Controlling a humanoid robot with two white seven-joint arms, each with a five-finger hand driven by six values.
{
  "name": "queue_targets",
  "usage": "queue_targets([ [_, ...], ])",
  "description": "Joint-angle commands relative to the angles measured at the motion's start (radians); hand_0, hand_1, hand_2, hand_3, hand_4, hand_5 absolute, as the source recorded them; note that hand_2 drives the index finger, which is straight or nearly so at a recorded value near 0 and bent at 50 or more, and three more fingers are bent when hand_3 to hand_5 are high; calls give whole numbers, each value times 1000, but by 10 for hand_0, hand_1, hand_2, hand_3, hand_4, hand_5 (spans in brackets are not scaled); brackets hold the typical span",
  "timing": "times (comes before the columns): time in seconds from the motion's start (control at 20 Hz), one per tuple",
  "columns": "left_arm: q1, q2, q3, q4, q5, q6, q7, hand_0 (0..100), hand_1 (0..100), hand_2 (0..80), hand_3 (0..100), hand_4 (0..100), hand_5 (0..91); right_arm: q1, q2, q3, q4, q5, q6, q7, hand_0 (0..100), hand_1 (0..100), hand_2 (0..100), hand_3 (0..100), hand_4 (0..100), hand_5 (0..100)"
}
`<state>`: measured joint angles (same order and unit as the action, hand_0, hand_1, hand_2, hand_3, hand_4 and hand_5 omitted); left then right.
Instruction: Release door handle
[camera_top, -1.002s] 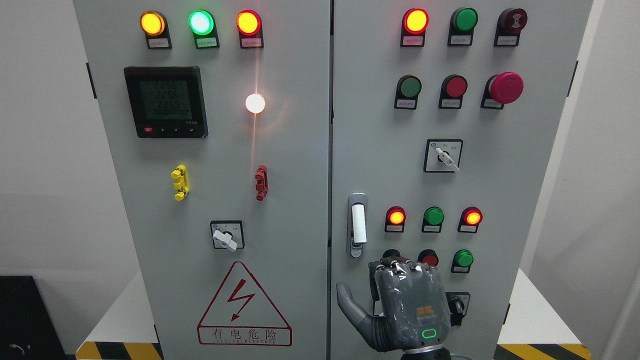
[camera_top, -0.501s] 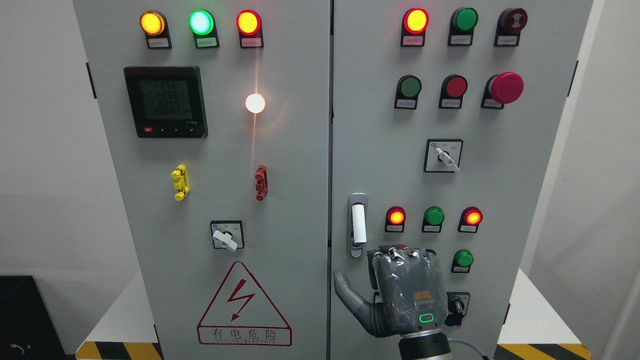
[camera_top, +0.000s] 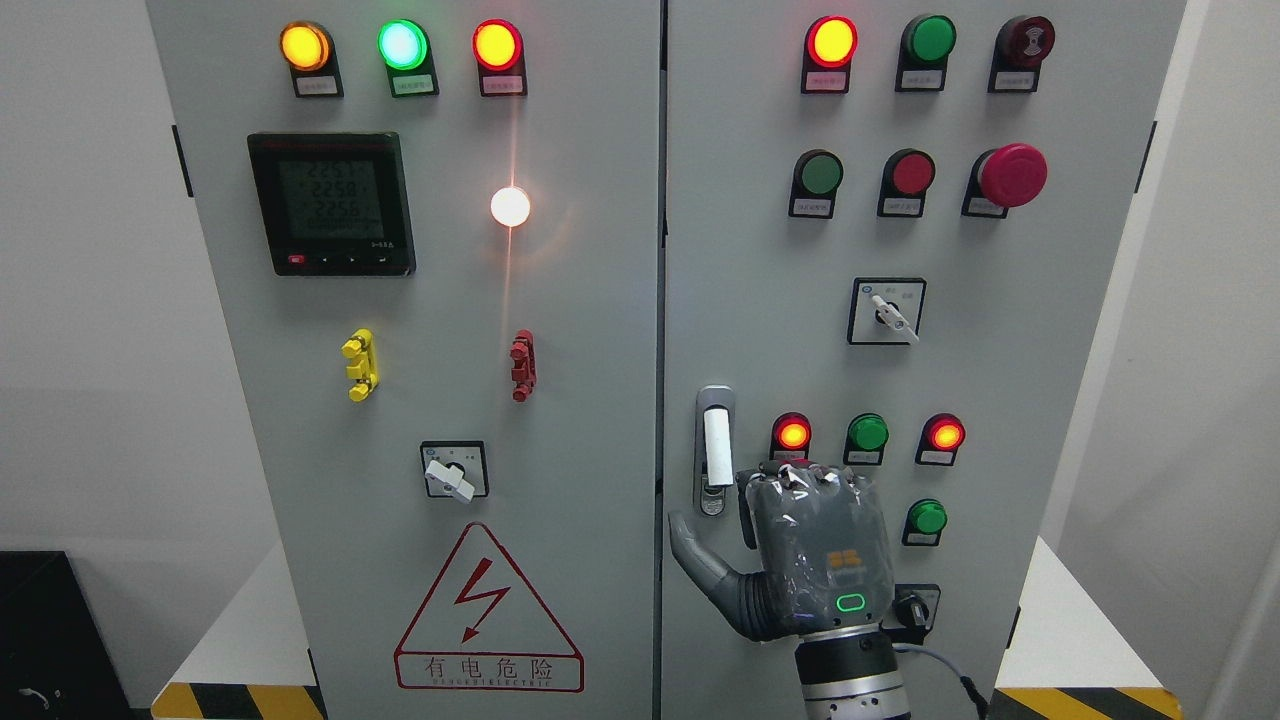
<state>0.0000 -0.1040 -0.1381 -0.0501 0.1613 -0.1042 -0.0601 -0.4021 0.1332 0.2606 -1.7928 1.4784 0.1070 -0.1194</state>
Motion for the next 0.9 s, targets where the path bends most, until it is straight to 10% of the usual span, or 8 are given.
queue_targets([
  [0.0,9,0,0,-1,0,0,0,120,556,0,0,0,0,-32,0,-17,46,0,0,12,275,292,947,1000,1000,1000],
  [0.85,9,1,0,1,0,0,0,120,556,0,0,0,0,-49,0,-29,53,-1,22,12,301,326,943,1000,1000,1000],
])
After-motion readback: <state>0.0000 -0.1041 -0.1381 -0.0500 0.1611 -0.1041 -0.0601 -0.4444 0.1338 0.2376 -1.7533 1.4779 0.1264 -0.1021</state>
